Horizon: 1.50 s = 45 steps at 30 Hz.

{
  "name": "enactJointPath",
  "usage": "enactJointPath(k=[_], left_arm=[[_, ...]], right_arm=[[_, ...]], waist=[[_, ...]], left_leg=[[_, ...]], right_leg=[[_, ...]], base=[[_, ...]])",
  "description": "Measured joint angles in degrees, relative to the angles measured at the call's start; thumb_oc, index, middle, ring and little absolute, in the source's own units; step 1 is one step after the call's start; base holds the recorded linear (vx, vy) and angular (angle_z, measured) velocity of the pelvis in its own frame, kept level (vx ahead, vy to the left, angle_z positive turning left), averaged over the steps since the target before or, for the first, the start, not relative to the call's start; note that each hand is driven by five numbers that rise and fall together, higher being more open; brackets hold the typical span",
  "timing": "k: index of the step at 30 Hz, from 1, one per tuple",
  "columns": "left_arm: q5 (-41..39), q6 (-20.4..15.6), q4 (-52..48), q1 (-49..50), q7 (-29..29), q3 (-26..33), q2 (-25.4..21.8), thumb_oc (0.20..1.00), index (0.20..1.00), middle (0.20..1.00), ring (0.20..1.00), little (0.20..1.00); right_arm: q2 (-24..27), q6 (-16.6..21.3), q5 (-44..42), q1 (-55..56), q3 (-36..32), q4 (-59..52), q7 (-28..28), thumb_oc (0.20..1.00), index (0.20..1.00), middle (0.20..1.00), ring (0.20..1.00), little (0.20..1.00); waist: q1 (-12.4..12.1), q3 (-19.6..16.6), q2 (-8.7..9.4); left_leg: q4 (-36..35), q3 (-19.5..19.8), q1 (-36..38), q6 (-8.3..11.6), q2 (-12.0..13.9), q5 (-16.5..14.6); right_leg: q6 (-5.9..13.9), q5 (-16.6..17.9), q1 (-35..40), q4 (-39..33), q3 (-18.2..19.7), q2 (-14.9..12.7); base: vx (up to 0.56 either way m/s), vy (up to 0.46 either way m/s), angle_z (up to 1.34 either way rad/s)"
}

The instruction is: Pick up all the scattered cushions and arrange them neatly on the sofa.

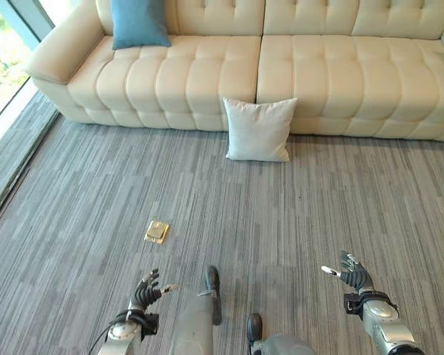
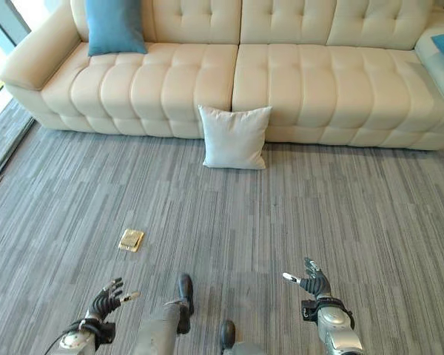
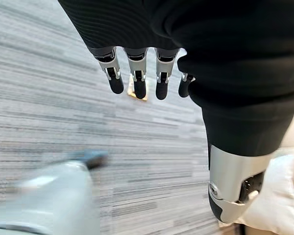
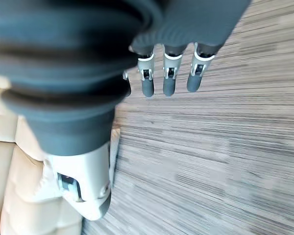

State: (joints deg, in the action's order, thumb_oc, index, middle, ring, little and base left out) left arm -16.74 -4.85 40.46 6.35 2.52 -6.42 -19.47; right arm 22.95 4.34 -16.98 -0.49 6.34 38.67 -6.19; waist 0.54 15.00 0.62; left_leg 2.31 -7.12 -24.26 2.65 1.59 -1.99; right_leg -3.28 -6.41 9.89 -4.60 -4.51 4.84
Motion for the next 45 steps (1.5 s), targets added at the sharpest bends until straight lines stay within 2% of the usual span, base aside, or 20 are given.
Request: enactJointPath(k=[1, 3, 6, 8, 10, 12, 13, 16, 18, 23, 28, 29, 31, 32, 33, 36, 39, 41, 43, 45], left_arm=[[0.0, 0.1, 0.7, -0.3, 0.0, 0.0, 0.0, 1.000, 1.000, 1.000, 1.000, 1.000], [0.0, 0.3, 0.8, 1.0, 0.1, 0.1, 0.3, 1.000, 1.000, 1.000, 1.000, 1.000], [0.2, 0.5, 1.0, 1.5, 0.2, 0.3, -0.3, 1.000, 1.000, 1.000, 1.000, 1.000], [0.4, 0.5, 1.4, 2.1, -0.1, 0.2, -0.8, 1.000, 1.000, 1.000, 1.000, 1.000], [0.4, 0.7, 1.6, 1.3, 0.0, 0.3, -2.4, 1.000, 1.000, 1.000, 1.000, 1.000], [0.4, 0.3, 0.7, -0.7, 0.5, 0.3, -2.8, 1.000, 1.000, 1.000, 1.000, 1.000], [0.4, 0.3, 0.8, -1.3, 0.9, 0.3, -2.8, 1.000, 1.000, 1.000, 1.000, 1.000], [0.4, -0.1, 0.0, -2.8, 1.4, 0.2, -2.1, 1.000, 1.000, 1.000, 1.000, 1.000], [0.4, 0.1, 0.8, -2.3, 1.9, 0.3, -2.2, 1.000, 1.000, 1.000, 1.000, 1.000], [0.4, 0.3, 3.6, -2.0, 1.9, 0.9, -0.7, 1.000, 1.000, 1.000, 1.000, 1.000], [0.4, 0.4, 3.0, 1.0, 1.7, 1.0, 0.0, 1.000, 1.000, 1.000, 1.000, 1.000], [0.4, 0.3, 3.1, 1.6, 1.7, 1.0, 0.4, 1.000, 1.000, 1.000, 1.000, 1.000], [0.4, 0.4, 3.2, 2.1, 1.4, 1.5, 1.5, 1.000, 1.000, 1.000, 1.000, 1.000], [0.4, 0.4, 3.1, 2.3, 1.4, 1.4, 1.8, 1.000, 1.000, 1.000, 1.000, 1.000], [0.4, 0.4, 3.1, 2.3, 1.2, 1.1, 2.0, 1.000, 1.000, 1.000, 1.000, 1.000], [0.4, 0.3, 3.3, 0.5, 0.9, 1.0, 1.6, 1.000, 1.000, 1.000, 1.000, 1.000], [0.4, 0.2, 2.9, -1.0, 0.7, -0.3, 1.0, 1.000, 1.000, 1.000, 1.000, 1.000], [0.4, 0.2, 2.9, -1.1, 0.6, -0.3, 1.0, 1.000, 1.000, 1.000, 1.000, 1.000], [0.4, 0.4, 3.3, -1.2, 0.7, -0.1, 1.1, 1.000, 1.000, 1.000, 1.000, 1.000], [0.4, 0.5, 3.1, -0.3, 0.7, -0.2, 1.1, 1.000, 1.000, 1.000, 1.000, 1.000]], right_arm=[[-0.1, 0.0, 0.0, -0.1, 0.0, 0.4, 0.0, 1.000, 1.000, 1.000, 1.000, 1.000], [0.0, -0.2, 0.1, 0.5, 0.2, 1.3, 0.1, 1.000, 1.000, 1.000, 1.000, 1.000], [-0.5, -0.6, 0.2, 2.1, 0.1, 0.9, 0.4, 1.000, 1.000, 1.000, 1.000, 1.000], [-1.9, -1.0, 1.1, 3.8, 0.5, -0.7, 0.9, 1.000, 1.000, 1.000, 1.000, 1.000], [-3.0, -1.2, 1.4, 5.4, 3.2, -2.6, 1.7, 1.000, 1.000, 1.000, 1.000, 1.000], [-3.5, -1.2, 2.2, 4.4, 3.9, -3.3, 1.9, 1.000, 1.000, 1.000, 1.000, 1.000], [-3.9, -1.2, 2.4, 3.7, 4.0, -3.2, 2.0, 1.000, 1.000, 1.000, 1.000, 1.000], [-3.8, -1.1, 2.4, 2.8, 4.4, -3.9, 2.4, 1.000, 1.000, 1.000, 1.000, 1.000], [-3.6, -1.0, 2.4, 1.3, 4.3, -4.7, 2.9, 1.000, 1.000, 1.000, 1.000, 1.000], [-2.6, -1.4, 2.4, 1.5, 4.1, -4.4, 3.0, 1.000, 1.000, 1.000, 1.000, 1.000], [-2.6, -2.3, 2.4, 3.9, 3.6, -2.8, 3.4, 1.000, 1.000, 1.000, 1.000, 1.000], [-2.5, -2.3, 2.4, 4.6, 3.4, -2.0, 3.9, 1.000, 1.000, 1.000, 1.000, 1.000], [-2.3, -2.3, 2.4, 3.7, 2.9, -1.9, 3.9, 1.000, 1.000, 1.000, 1.000, 1.000], [-2.3, -2.3, 2.3, 3.7, 2.6, -2.0, 3.9, 1.000, 1.000, 1.000, 1.000, 1.000], [-1.8, -2.0, 2.3, 2.7, 2.0, -2.7, 3.9, 1.000, 1.000, 1.000, 1.000, 1.000], [-0.6, -1.3, 2.2, 1.6, 2.0, -3.0, 3.8, 1.000, 1.000, 1.000, 1.000, 1.000], [0.2, -2.2, 2.2, 1.2, 2.5, -2.9, 3.6, 1.000, 1.000, 1.000, 1.000, 1.000], [0.2, -2.2, 2.2, 1.8, 2.2, -2.9, 3.2, 1.000, 1.000, 1.000, 1.000, 1.000], [0.2, -2.3, 2.3, 2.0, 2.1, -1.7, 2.5, 1.000, 1.000, 1.000, 1.000, 1.000], [0.3, -2.4, 2.3, 1.9, 2.1, -0.7, 2.4, 1.000, 1.000, 1.000, 1.000, 1.000]], waist=[[-0.7, -0.1, -0.31], [-2.4, -0.4, -0.21], [-1.8, -0.6, 2.11], [-2.7, -1.5, 3.57], [-2.1, -3.2, 6.29], [-2.6, -2.9, 5.71], [-2.1, -2.8, 5.62], [-1.6, -1.7, 2.05], [-0.6, -0.6, 0.17], [1.5, -0.4, 0.92], [2.3, -1.0, 1.36], [2.2, -1.8, 1.67], [2.0, -2.4, 0.53], [1.9, -2.5, 0.38], [1.1, -2.7, 0.07], [0.8, -2.6, 0.70], [1.6, -2.1, 2.50], [1.8, -2.0, 2.84], [1.4, -1.7, 2.45], [0.8, -1.2, 1.59]], left_leg=[[-1.1, 0.1, -0.2, -0.61, -0.4, 0.6], [-0.7, 0.0, 1.0, -2.13, -1.6, 1.8], [2.6, 0.0, 3.2, -7.29, -3.1, 8.6], [6.3, -1.6, 6.1, -9.05, -3.2, 8.8], [6.0, -3.4, 10.7, -10.83, -5.7, 4.2], [5.5, -4.0, 14.0, -13.05, -6.7, 1.8], [5.1, -4.2, 15.4, -12.33, -6.9, 2.3], [1.1, -2.4, 21.6, -12.12, -6.7, 0.7], [-1.3, -1.3, 25.6, -11.84, -6.9, 0.8], [-2.9, 1.1, 32.0, -7.24, -8.5, -4.5], [-2.8, 3.9, 40.5, -2.39, -6.9, -7.8], [0.4, 4.6, 41.5, -1.43, -6.1, -8.4], [7.9, 5.0, 39.5, -1.12, -4.3, -8.4], [15.0, 4.5, 36.7, -0.98, -3.5, -8.2], [31.8, 3.2, 28.7, 0.59, -1.3, -8.2], [39.3, 2.8, 20.7, 0.85, 1.3, -8.1], [31.9, 1.5, 14.4, 0.79, 2.6, -8.2], [19.5, -2.3, 14.3, 0.55, 2.6, -7.9], [7.5, -3.0, 13.3, 1.16, 1.7, -3.8], [5.9, -2.8, 12.2, 0.92, 1.8, 0.3]], right_leg=[[-1.47, 0.3, 1.0, 0.1, 0.6, 0.1], [0.47, -2.5, 4.0, 0.7, 4.0, -0.3], [3.02, -5.8, 5.1, 6.8, 6.3, -2.7], [6.08, -7.8, 0.6, 23.5, 7.5, -4.0], [10.08, -1.8, -9.0, 47.1, 7.4, -7.8], [10.41, -1.5, -16.2, 54.7, 6.6, -10.8], [9.53, -2.5, -18.2, 56.0, 5.0, -12.3], [8.65, -4.9, -23.6, 50.6, 0.7, -13.3], [8.70, -5.2, -26.7, 38.6, -2.6, -12.5], [9.56, 6.0, -33.0, 12.0, -6.7, -11.1], [6.48, 7.5, -28.9, 13.1, -8.6, -11.0], [3.50, 12.3, -26.7, 13.2, -8.2, -10.3], [1.56, 12.9, -23.9, 12.4, -8.4, -8.5], [-0.24, 13.1, -22.5, 11.8, -8.5, -7.9], [-1.88, 13.6, -20.5, 10.7, -7.6, -6.4], [-5.87, 8.5, -18.3, 10.6, -6.4, -4.4], [-4.21, 8.4, -13.2, 7.9, -4.7, -3.4], [-2.54, 8.3, -10.0, 4.5, -4.7, -3.5], [-1.37, 8.3, -7.7, 2.0, -4.4, -3.0], [-1.92, 8.7, -6.2, 1.6, -4.1, -2.3]], base=[[0.61, 0.195, -0.65], [0.42, 0.144, -0.82], [0.53, 0.247, -0.42], [0.46, 0.250, -0.60], [0.39, 0.235, -0.35], [0.35, 0.209, -0.28], [0.46, 0.181, -0.04], [0.50, 0.093, 0.18], [0.46, -0.039, 0.32], [0.46, -0.121, 0.39], [0.41, -0.228, 0.55], [0.33, -0.320, 0.52], [0.29, -0.298, 0.25], [0.16, -0.188, -0.07], [0.27, -0.259, -0.25], [0.27, -0.189, -0.21], [0.27, -0.026, -0.32], [0.24, 0.046, -0.03], [0.27, 0.114, -0.10], [0.18, 0.133, -0.36]])
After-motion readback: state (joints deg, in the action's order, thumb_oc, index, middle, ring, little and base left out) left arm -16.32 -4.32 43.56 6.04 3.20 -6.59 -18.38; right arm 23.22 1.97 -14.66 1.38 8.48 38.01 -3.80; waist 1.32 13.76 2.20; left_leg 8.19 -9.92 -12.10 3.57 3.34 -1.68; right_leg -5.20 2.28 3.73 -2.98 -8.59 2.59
